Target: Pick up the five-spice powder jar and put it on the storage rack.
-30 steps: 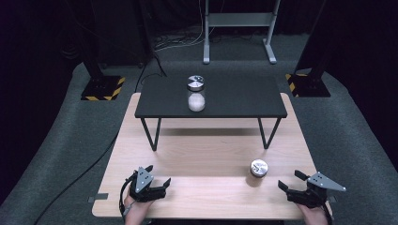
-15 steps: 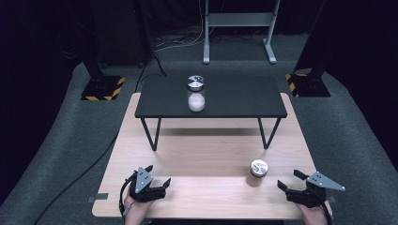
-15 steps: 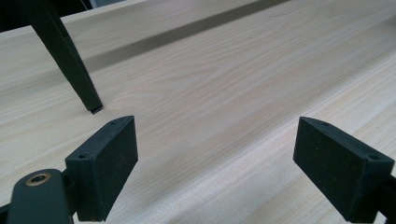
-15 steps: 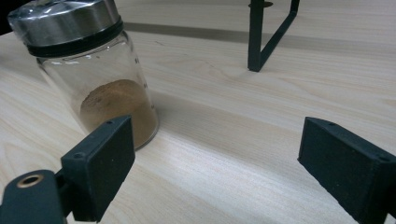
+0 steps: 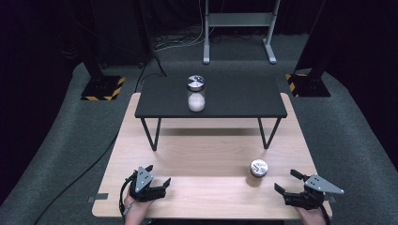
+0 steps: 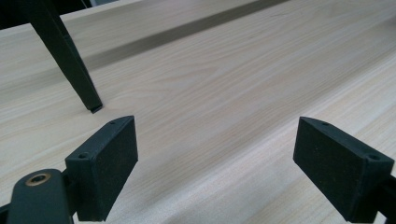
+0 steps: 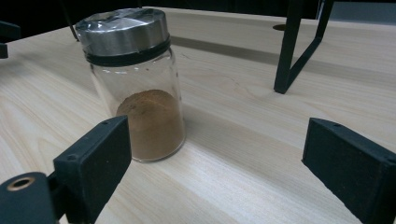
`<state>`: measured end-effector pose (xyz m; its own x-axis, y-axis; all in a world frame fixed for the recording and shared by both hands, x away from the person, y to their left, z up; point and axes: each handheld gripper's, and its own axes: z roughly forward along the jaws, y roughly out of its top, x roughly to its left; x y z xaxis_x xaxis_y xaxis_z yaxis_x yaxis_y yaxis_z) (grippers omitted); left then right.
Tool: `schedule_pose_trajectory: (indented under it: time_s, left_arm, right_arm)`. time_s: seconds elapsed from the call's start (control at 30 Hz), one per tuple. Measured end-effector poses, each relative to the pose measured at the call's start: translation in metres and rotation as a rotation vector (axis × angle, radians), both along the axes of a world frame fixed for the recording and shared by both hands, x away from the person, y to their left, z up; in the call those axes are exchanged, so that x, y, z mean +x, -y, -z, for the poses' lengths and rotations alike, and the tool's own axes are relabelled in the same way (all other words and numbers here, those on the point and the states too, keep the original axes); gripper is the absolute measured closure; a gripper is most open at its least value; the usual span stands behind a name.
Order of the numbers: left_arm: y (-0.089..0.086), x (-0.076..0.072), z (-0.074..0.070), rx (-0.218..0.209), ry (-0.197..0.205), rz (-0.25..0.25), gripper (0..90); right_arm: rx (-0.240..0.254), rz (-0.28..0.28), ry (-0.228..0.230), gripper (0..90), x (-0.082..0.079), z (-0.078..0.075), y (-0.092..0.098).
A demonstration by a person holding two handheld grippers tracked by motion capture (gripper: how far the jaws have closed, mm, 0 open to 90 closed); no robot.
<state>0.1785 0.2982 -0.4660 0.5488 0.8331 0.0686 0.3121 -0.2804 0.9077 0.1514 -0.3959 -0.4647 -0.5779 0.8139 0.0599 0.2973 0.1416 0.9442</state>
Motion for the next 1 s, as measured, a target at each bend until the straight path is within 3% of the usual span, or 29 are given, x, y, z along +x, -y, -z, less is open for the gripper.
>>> schedule_pose_trajectory:
  time_s: [0.53, 0.67, 1.0]
  left_arm:
    - [0.002, 0.002, -0.001, 0.015, 0.000, 0.006, 13.5]
    - [0.002, 0.001, 0.000, 0.010, 0.001, 0.007, 13.4]
    - [0.002, 0.001, -0.001, 0.008, -0.001, 0.004, 13.3]
  right_arm:
    - [-0.024, -0.100, -0.039, 10.2, 0.017, -0.009, -0.021]
    - [-0.061, -0.133, -0.027, 11.8, 0.023, -0.014, -0.033]
    - [-0.064, -0.148, -0.066, 13.5, 0.042, -0.017, -0.044]
